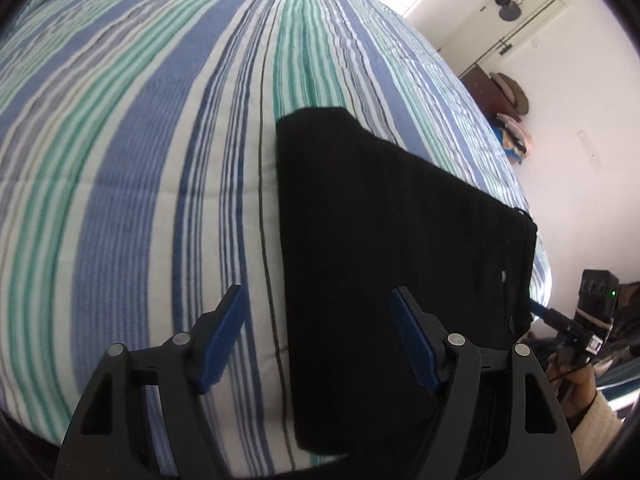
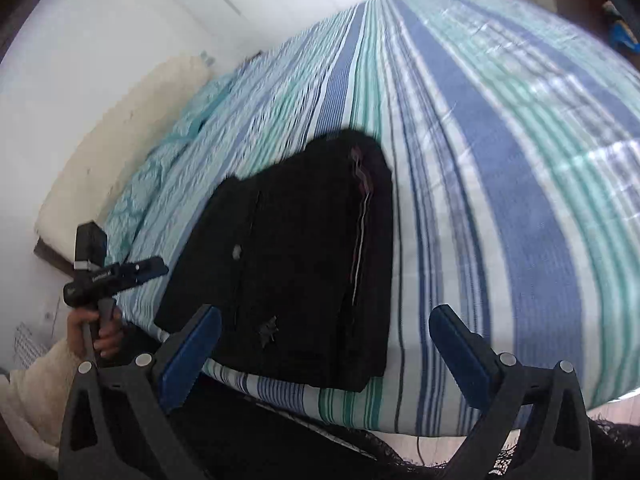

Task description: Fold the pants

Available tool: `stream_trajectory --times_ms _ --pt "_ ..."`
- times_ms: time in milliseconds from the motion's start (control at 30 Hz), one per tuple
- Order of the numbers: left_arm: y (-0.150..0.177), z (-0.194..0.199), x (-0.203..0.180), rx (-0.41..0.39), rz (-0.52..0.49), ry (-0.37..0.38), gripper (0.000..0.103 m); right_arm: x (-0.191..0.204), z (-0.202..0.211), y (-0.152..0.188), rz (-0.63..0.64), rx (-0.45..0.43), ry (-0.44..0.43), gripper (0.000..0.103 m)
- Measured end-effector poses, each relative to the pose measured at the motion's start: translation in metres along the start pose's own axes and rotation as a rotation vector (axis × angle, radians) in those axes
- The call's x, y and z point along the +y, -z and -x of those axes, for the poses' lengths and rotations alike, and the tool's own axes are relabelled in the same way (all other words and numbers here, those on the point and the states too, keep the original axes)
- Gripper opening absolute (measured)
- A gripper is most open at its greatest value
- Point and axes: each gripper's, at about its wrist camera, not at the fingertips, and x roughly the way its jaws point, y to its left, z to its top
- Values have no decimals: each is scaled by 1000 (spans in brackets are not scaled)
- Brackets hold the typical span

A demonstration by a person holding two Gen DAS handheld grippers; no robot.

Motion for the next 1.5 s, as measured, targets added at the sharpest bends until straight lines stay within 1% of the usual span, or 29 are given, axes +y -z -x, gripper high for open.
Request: stream_trajectory --times_ms 67,133,200,267,300,333,367,400,433,467,500,600,667,767,867,933,1000,1067,1100,1133,1167,1200,1233,1267,1300,1333,1367,1433,1500 --pt "-5 -12 1 17 18 27 76 -6 -19 -8 -7 39 -16 103" --pt "-11 -27 0 50 20 78 77 -14 -33 -13 -45 67 -36 103" --pt "-14 -37 -4 77 -2 109 82 -22 -52 -18 -66 119 -106 103" --pt "-17 -45 -11 88 -31 107 83 -22 -65 -24 -40 150 -173 103" --pt "-18 -47 -15 93 -43 108 83 -22 -71 -25 -41 162 -190 103" --pt "-18 -47 -19 97 -50 107 80 -22 -75 -26 -48 168 -201 101" --pt "-18 -46 -21 93 -57 87 70 -21 -79 -29 -57 181 -212 92" --pt "-18 -45 -23 81 -69 72 48 -18 -80 -31 -56 192 -203 85" --pt "-18 -40 -22 66 -72 80 34 -16 -79 -30 -56 196 -193 61" --pt "-17 -34 -24 53 -73 95 28 -20 -76 -29 -76 192 -200 52" --pt "-17 -27 -30 38 -89 97 22 -23 -70 -28 -91 178 -214 49" --pt "-18 -8 -51 -3 -175 40 20 -14 -58 -22 -74 131 -209 43" --pt "-21 3 -63 -29 -195 42 20 -6 -50 -22 -61 103 -213 40" --pt "-27 23 -68 -68 -202 49 20 12 -39 -26 -46 58 -223 39" --pt "-39 40 -62 -115 -183 52 20 26 -30 -39 -30 27 -237 39" --pt "-51 46 -55 -141 -161 45 21 34 -30 -52 -15 12 -248 39" --pt "-63 43 -46 -153 -137 19 21 46 -35 -65 10 1 -242 39" --pt "-73 28 -39 -144 -116 -49 27 53 -52 -79 11 5 -221 39" --pt "-73 22 -29 -131 -99 -118 38 55 -61 -82 12 12 -204 41" --pt "-73 16 -23 -123 -74 -211 49 57 -68 -85 10 24 -178 48" --pt "-70 14 -18 -125 -50 -317 53 55 -78 -87 4 42 -137 56" --pt "-67 17 -17 -139 -40 -351 57 51 -88 -86 -15 58 -73 63" --pt "-61 25 -18 -167 -30 -357 62 46 -92 -84 -37 64 -31 82" --pt "-54 34 -20 -197 -26 -355 67 41 -88 -82 -62 53 6 98" --pt "-45 45 -24 -232 -30 -374 72 38 -77 -77 -81 20 24 103" --pt "-35 55 -30 -266 -43 -408 72 36 -65 -74 -85 -10 35 103" --pt "-26 64 -38 -295 -66 -438 72 37 -49 -69 -71 -36 65 103" --pt "-12 76 -54 -309 -98 -457 73 49 -20 -56 26 -74 184 103" --pt "-3 86 -67 -305 -111 -465 73 66 12 -44 145 -128 308 103"
